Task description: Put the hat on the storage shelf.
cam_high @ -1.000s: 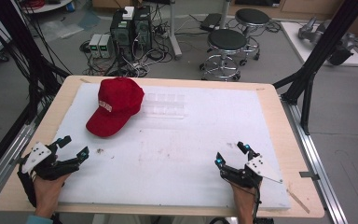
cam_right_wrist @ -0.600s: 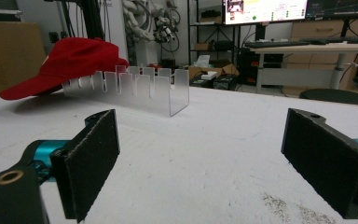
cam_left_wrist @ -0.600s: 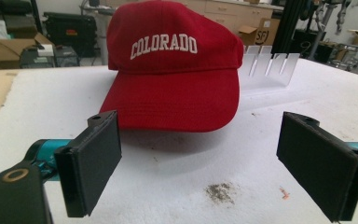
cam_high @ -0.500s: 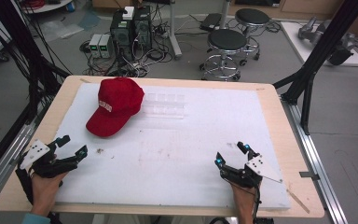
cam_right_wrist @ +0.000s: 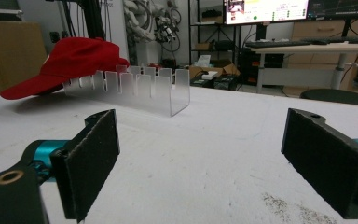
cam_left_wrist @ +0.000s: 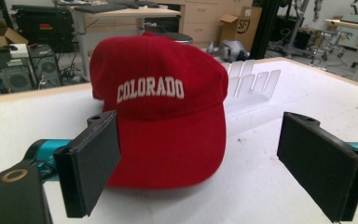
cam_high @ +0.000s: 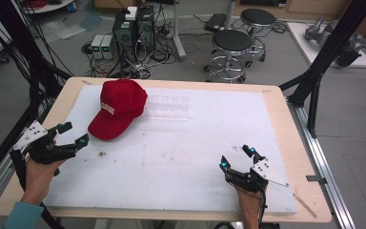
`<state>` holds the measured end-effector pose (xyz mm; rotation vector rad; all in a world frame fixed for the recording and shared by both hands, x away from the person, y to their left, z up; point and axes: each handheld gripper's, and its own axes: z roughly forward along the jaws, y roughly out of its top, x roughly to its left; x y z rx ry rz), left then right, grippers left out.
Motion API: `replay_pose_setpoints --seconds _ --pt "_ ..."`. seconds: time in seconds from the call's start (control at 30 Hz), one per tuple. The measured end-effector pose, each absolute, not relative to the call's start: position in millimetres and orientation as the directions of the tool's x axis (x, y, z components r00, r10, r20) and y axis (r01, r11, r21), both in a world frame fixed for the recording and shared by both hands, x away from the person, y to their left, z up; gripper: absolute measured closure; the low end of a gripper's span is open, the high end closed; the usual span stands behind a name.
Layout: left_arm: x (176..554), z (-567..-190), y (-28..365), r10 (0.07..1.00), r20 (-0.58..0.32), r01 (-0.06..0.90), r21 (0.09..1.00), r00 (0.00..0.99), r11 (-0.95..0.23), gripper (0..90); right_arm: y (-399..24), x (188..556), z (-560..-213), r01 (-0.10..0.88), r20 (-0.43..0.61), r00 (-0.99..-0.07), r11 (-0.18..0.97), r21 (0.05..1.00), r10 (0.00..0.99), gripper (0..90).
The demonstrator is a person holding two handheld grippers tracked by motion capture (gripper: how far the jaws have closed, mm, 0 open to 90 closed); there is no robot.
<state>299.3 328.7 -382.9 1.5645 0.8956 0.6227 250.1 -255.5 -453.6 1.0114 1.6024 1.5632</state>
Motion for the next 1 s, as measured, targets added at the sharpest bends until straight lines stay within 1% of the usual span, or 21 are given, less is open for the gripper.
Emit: replay_pose_setpoints --seconds 0.17,0.33,0.53,0.73,0.9,1.0 --pt "313.8 -363.1 324.2 0.805 -0.088 0.223 0.973 0.587 -0.056 13.6 -255.7 249.9 -453.7 0.073 0.053 -0.475 -0.021 0.997 0.878 10.2" --pt "329.5 -345.9 318.5 0.799 -0.116 0.263 0.963 0.590 -0.055 13.4 -255.7 249.9 -453.7 0.073 0.054 -0.475 -0.022 0.997 0.878 10.2" --pt "351.7 -325.8 306.7 0.785 -0.114 0.339 0.932 0.609 -0.127 13.4 -255.8 249.8 -453.7 0.078 0.062 -0.475 -0.028 0.997 0.878 10.2" --pt "372.0 -311.0 294.3 0.789 -0.062 0.353 0.914 0.611 -0.202 13.5 -255.8 249.7 -453.7 0.077 0.061 -0.475 -0.028 0.997 0.878 10.2" --pt "388.9 -305.6 289.2 0.795 -0.082 0.382 0.904 0.601 -0.195 13.5 -255.8 249.7 -453.7 0.075 0.056 -0.477 -0.023 0.997 0.877 10.2" --pt "400.5 -303.1 287.9 0.805 -0.057 0.397 0.889 0.591 -0.229 13.7 -255.8 249.7 -453.8 0.074 0.055 -0.476 -0.022 0.997 0.878 10.2"
